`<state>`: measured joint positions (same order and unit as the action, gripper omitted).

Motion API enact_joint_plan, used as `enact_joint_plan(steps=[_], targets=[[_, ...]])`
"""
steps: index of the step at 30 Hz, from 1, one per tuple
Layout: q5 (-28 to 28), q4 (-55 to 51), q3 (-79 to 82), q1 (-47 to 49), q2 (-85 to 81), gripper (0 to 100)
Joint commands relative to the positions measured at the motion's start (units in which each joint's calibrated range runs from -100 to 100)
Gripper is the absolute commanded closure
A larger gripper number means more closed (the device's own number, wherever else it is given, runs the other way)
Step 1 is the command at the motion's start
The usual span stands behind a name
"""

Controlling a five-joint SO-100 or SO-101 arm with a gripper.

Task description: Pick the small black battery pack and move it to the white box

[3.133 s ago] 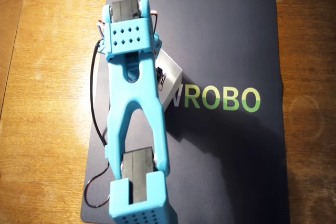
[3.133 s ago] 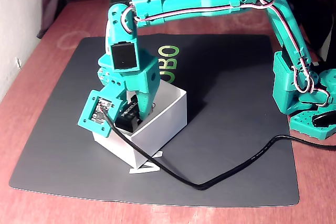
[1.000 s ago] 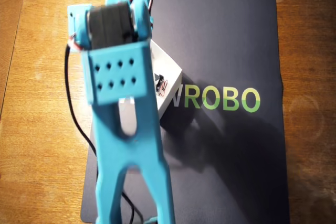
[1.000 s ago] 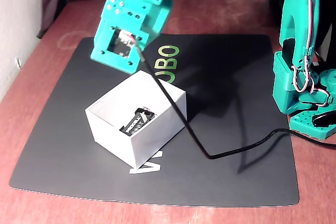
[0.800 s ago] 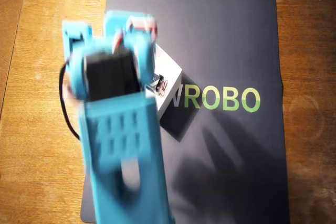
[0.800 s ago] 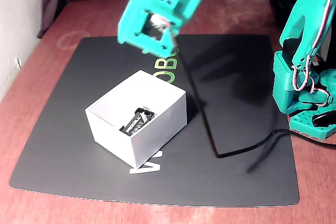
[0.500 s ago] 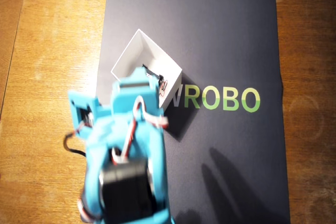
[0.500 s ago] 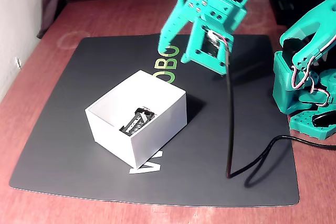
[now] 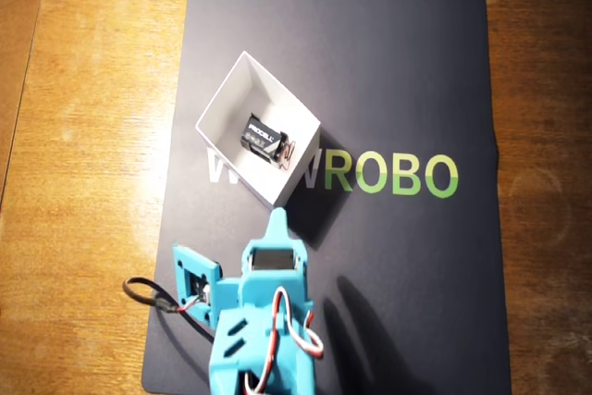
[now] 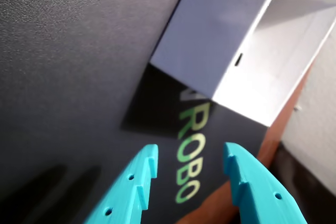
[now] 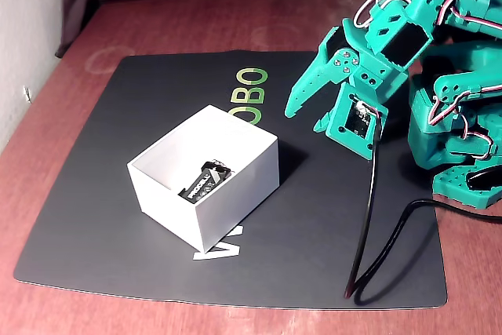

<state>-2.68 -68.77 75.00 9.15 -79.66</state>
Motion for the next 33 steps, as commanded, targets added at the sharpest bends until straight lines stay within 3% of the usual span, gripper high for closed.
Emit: enact_joint_plan(steps=[1,14,33], targets=[[0.3,0.2,2.5,-0.6,-6.0,86],[0.2,0.2,7.8,-0.8,-11.7,96],[0.2,-4.3,12.1,-0.8,-15.6,99]])
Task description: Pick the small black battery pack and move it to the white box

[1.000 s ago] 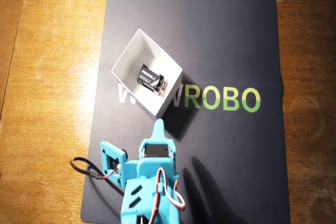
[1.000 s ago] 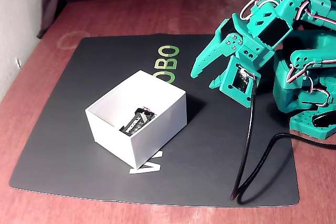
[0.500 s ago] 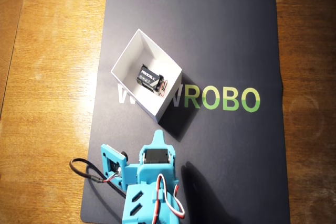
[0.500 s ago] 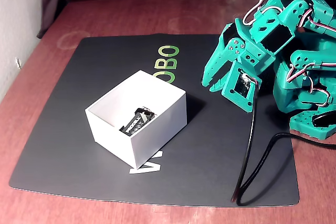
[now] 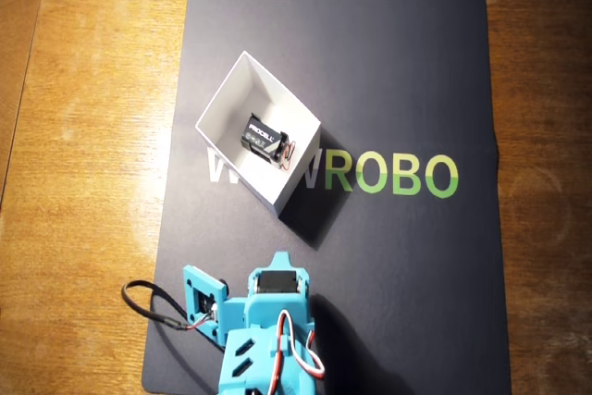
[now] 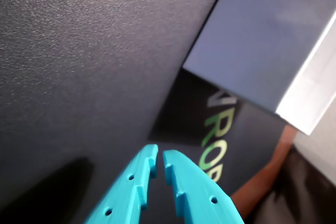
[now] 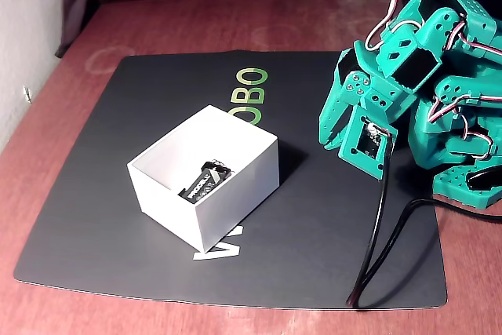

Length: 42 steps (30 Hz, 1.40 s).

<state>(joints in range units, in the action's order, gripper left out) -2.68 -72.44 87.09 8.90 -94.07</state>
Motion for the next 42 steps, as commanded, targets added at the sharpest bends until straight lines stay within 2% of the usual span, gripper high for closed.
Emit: enact_joint_plan(steps=[1,42], targets=[[0.2,-0.8,0.3,-0.4,-1.4,99],[0.2,-0.4,3.7,-0.3,-1.5,99]])
